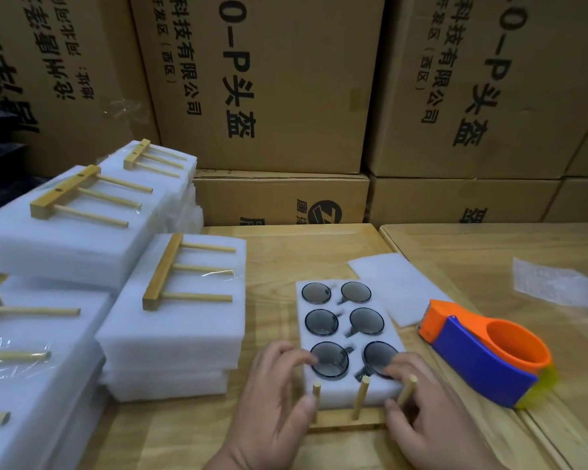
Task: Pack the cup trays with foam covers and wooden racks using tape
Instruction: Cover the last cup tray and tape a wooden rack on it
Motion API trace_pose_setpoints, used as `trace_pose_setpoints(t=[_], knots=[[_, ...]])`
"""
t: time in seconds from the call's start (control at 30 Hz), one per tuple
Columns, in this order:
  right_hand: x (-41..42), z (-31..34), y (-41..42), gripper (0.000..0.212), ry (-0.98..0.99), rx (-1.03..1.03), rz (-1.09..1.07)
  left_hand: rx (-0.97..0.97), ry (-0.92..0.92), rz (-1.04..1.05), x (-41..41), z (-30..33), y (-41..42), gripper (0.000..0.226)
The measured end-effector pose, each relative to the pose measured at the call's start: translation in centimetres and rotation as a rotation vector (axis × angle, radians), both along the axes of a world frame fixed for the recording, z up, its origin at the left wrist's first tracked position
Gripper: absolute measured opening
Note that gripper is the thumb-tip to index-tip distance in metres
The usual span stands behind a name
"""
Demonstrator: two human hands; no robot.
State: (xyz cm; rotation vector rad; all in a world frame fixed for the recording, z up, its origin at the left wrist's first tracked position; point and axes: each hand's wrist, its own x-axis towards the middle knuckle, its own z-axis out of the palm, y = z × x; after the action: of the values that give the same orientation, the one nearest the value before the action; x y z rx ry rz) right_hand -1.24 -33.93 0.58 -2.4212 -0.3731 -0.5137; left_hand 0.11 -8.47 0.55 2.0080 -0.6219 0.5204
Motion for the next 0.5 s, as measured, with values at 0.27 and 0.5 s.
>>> trace_pose_setpoints(t=[0.27, 0.5], knots=[[0.2, 0.0, -0.6, 0.033, -0.016, 0.100, 0.118, 0.191, -0.029, 0.158, -2.3, -0.5, -0.7, 0.015], [0.5, -0.2, -0.9, 0.041, -0.032, 0.207, 0.194, -0.046, 0.034, 0.319, -2.4, -0.7, 0.0, 0.028]])
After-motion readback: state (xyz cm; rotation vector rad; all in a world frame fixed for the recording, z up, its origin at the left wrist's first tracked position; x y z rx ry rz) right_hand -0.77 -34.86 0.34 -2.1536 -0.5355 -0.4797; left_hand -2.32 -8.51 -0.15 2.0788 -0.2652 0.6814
